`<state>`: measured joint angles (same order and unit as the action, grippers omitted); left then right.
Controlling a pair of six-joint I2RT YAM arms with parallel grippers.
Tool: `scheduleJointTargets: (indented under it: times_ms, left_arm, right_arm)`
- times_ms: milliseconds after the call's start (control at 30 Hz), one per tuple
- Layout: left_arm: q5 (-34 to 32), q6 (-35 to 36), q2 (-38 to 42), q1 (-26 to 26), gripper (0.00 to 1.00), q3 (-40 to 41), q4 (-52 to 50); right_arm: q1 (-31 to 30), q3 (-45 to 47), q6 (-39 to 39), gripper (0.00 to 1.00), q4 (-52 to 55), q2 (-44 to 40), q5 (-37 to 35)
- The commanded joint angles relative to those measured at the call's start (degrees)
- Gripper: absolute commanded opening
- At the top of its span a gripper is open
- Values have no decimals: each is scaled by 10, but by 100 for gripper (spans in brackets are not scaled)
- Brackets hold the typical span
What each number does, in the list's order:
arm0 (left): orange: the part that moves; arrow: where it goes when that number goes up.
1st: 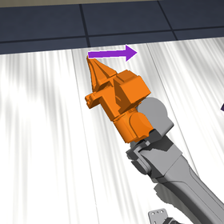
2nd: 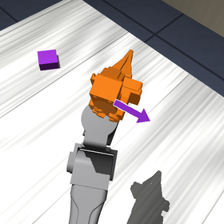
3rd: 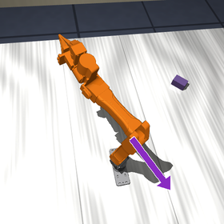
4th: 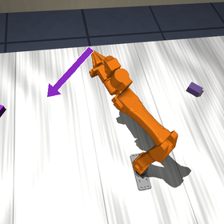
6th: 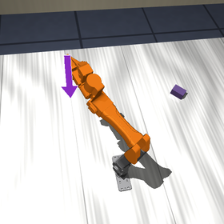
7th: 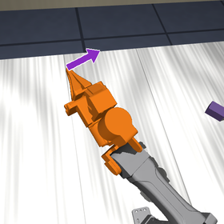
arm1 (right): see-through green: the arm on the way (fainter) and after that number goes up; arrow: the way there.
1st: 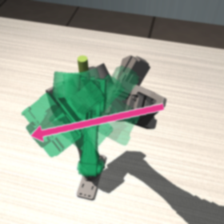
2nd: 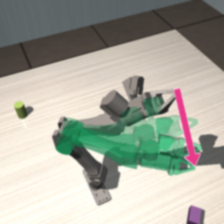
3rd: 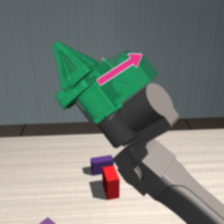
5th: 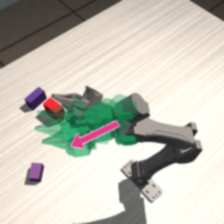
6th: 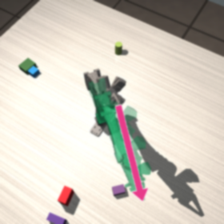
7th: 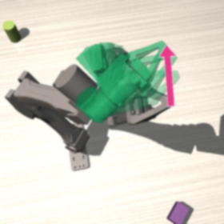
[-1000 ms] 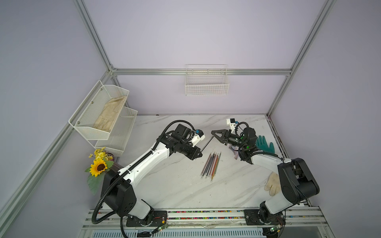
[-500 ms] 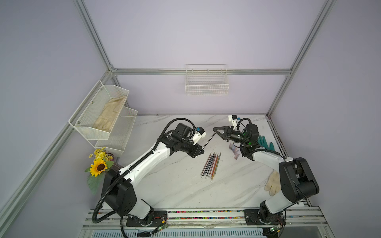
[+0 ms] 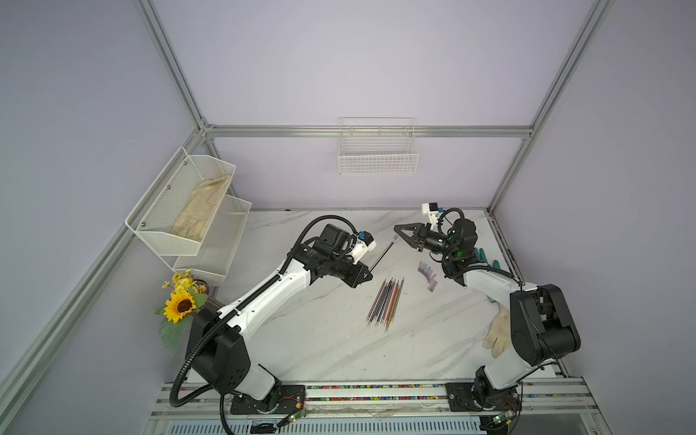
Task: Remove the protective cover of the pencils
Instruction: Remove the protective sleeve from the pencil, then place the protective sleeve at the center of the board.
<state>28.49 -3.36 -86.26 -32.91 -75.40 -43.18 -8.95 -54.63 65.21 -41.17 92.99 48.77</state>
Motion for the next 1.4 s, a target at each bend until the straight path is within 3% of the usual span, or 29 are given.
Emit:
scheduleJointTargets:
  times_ms: [0, 133, 267, 433, 567, 733, 867, 1367]
  left_arm:
    - [15, 12, 8, 2, 0, 5, -35]
    - [16, 12, 7, 1, 0, 5, -35]
    - [15, 11, 5, 2, 0, 5, -35]
    - [15, 10, 5, 2, 0, 6, -34]
    - [16, 8, 2, 1, 0, 5, -35]
    - [22, 6, 1, 2, 0, 1, -34]
    - [24, 5, 2, 2, 0, 1, -35]
    - [31, 5, 4, 2, 0, 0, -35]
  right_arm:
    - [29, 18, -3, 0, -8, -22, -47]
    - [49, -28, 5, 0, 2, -18, -28]
    - [49, -66, -45, 0, 77, -25, -39]
    - [62, 24, -63, 0, 84, -50, -40]
    - [109, 121, -78, 0, 112, -104, -36]
    - [179, 152, -191, 0, 322, -160, -82]
    - [196, 165, -230, 0, 396, -141, -116]
    - [203, 248, -244, 0, 389, -109, -134]
